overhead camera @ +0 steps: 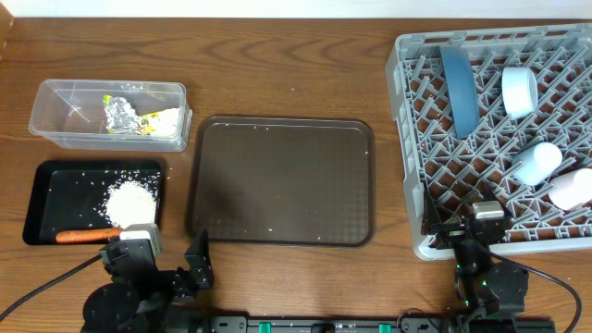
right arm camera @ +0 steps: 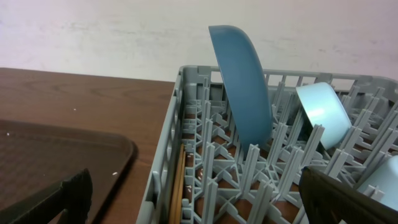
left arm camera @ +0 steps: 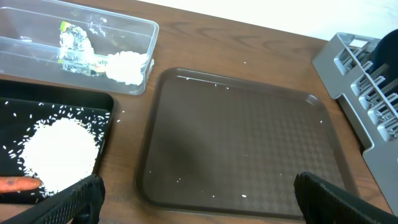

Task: Sort waste into correct bins and load items into the dishwasher rack

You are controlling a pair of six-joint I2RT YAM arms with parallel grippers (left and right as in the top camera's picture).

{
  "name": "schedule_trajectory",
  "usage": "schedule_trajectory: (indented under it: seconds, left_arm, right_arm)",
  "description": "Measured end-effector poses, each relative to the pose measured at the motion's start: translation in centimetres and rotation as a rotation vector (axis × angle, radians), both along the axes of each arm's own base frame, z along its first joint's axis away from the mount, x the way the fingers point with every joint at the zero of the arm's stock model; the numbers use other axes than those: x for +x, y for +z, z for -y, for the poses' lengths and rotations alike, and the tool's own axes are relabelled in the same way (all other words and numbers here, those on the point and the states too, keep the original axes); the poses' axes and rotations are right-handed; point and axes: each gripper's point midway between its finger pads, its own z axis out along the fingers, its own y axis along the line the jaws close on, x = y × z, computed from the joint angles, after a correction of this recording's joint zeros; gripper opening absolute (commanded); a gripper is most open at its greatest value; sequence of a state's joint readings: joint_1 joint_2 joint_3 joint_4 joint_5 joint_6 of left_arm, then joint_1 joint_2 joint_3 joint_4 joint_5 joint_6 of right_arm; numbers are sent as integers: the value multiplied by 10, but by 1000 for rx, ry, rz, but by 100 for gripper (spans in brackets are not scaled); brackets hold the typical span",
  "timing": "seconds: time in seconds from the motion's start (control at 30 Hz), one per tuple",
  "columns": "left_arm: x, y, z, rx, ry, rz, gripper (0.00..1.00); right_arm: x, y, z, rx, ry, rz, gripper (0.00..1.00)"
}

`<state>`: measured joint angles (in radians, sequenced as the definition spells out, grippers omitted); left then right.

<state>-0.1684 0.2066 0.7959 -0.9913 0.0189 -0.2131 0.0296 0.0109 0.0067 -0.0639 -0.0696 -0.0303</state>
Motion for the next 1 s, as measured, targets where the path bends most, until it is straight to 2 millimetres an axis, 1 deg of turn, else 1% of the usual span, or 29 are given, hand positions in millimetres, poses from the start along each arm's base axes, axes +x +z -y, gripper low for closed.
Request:
schedule_trajectory:
  seconds: [0.47,0.57,0.67,0.73,0.8,0.9,1.0]
  left_arm:
    - [0,-1,0,1,0,-3,98]
    - [-1,-4,-2,8,11,-12,98]
    - [2,-16,-10,21,56,-5,98]
    - [9,-28,-14,25,87,25,98]
    - [21,-36,-18,31,111,83,98]
    - [43,-49,-20,33,130,163,98]
    - [67,-53,-19,24,133,262,98]
  right_arm:
    - [0,0,0,-1,2,0,99]
    - [0,0,0,0,2,0,99]
    - [0,0,0,-1,2,0,99]
    - [0,0,0,-1,2,0,99]
    - [0,0,0,-1,2,0,99]
    - [0,0,0,-1,2,0,99]
    - [0,0,0,-1,2,0,99]
